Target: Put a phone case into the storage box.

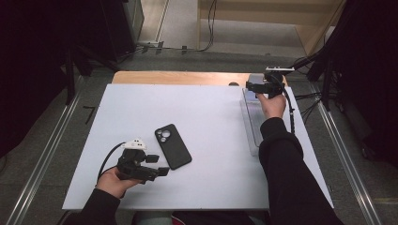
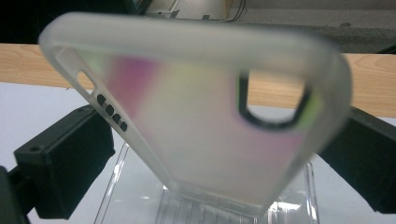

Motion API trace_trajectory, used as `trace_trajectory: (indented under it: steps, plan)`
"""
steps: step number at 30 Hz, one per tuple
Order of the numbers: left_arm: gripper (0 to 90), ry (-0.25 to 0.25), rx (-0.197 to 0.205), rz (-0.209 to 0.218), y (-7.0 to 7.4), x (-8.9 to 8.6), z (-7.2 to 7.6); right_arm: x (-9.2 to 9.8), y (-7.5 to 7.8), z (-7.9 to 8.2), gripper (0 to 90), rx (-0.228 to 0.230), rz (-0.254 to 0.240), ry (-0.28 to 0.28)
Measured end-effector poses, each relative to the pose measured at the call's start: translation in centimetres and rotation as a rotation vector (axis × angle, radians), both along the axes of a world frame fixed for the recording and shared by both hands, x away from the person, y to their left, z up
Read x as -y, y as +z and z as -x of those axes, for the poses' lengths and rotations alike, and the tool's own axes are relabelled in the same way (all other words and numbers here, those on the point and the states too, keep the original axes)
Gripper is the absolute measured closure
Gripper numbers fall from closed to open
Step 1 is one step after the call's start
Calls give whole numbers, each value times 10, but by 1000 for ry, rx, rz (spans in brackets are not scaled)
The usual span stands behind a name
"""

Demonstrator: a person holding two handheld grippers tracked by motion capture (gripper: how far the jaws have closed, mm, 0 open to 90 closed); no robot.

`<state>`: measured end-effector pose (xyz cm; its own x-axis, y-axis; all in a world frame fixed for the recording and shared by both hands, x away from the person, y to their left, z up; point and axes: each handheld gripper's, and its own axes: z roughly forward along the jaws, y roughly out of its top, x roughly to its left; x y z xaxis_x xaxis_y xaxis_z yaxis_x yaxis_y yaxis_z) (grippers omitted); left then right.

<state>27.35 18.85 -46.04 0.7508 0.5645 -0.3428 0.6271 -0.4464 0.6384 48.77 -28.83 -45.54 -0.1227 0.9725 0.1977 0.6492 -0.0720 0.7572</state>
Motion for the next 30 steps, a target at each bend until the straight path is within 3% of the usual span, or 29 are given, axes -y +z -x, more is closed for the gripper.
trace_trajectory:
  steps: [16, 30]
  plan:
    - [278, 3, -1, 2, 0, 0, 0, -5, 5, 2, 0, -18, -3, 26]
    - [278, 22, -6, 1, 1, -2, -2, -3, 32, 26, 0, -36, -9, 84]
